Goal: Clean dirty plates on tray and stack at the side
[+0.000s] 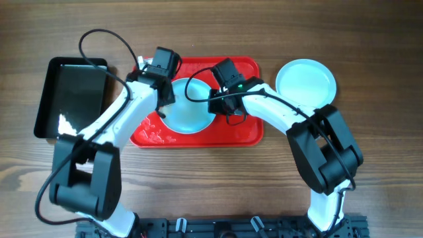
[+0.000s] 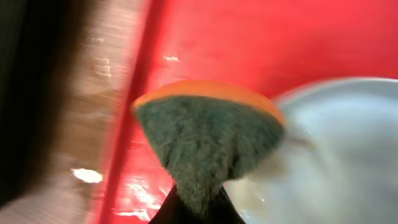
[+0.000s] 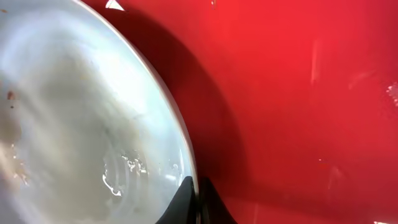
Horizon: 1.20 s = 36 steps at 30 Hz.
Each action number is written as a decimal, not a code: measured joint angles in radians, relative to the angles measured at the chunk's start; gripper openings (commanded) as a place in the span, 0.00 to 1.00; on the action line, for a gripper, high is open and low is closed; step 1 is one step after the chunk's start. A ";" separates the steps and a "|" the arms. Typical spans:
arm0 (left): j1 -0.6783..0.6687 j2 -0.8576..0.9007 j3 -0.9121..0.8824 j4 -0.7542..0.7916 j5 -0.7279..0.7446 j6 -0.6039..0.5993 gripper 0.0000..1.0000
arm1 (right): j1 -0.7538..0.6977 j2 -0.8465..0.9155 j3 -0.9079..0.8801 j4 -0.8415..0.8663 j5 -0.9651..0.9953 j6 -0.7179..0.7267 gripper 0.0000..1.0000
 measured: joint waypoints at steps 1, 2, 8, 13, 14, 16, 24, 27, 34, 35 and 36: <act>0.000 -0.001 -0.002 0.030 0.083 -0.006 0.04 | 0.000 0.000 0.000 0.000 0.002 0.000 0.04; -0.001 0.008 -0.003 0.062 0.183 -0.011 0.04 | 0.000 0.000 0.000 0.000 0.003 0.000 0.05; -0.026 0.135 -0.010 0.158 0.483 -0.011 0.04 | 0.000 0.000 0.000 0.000 0.004 0.000 0.04; -0.017 0.160 -0.008 0.174 0.313 -0.012 0.04 | 0.000 0.000 0.000 0.000 0.004 0.000 0.04; -0.004 0.160 -0.007 0.172 0.236 -0.012 0.04 | 0.000 0.000 0.000 0.000 0.004 0.000 0.04; 0.037 0.160 -0.008 0.152 0.144 -0.011 0.04 | 0.003 0.000 0.000 0.013 -0.006 0.000 0.04; 0.161 -0.011 -0.017 0.073 -0.036 -0.011 0.04 | 0.010 -0.002 0.027 -0.005 0.012 -0.027 0.04; 0.188 -0.267 -0.017 0.061 -0.089 -0.011 0.04 | -0.005 -0.011 0.049 -0.080 0.074 -0.079 0.04; 0.348 -0.308 -0.015 -0.022 -0.028 -0.015 0.04 | 0.011 -0.100 0.418 -0.453 0.445 -0.288 0.04; 0.384 -0.304 -0.015 -0.026 0.008 -0.015 0.04 | 0.023 -0.107 0.471 -0.492 0.507 -0.320 0.04; 0.422 -0.302 -0.016 -0.033 0.051 -0.015 0.04 | 0.040 -0.114 0.512 -0.515 0.577 -0.351 0.04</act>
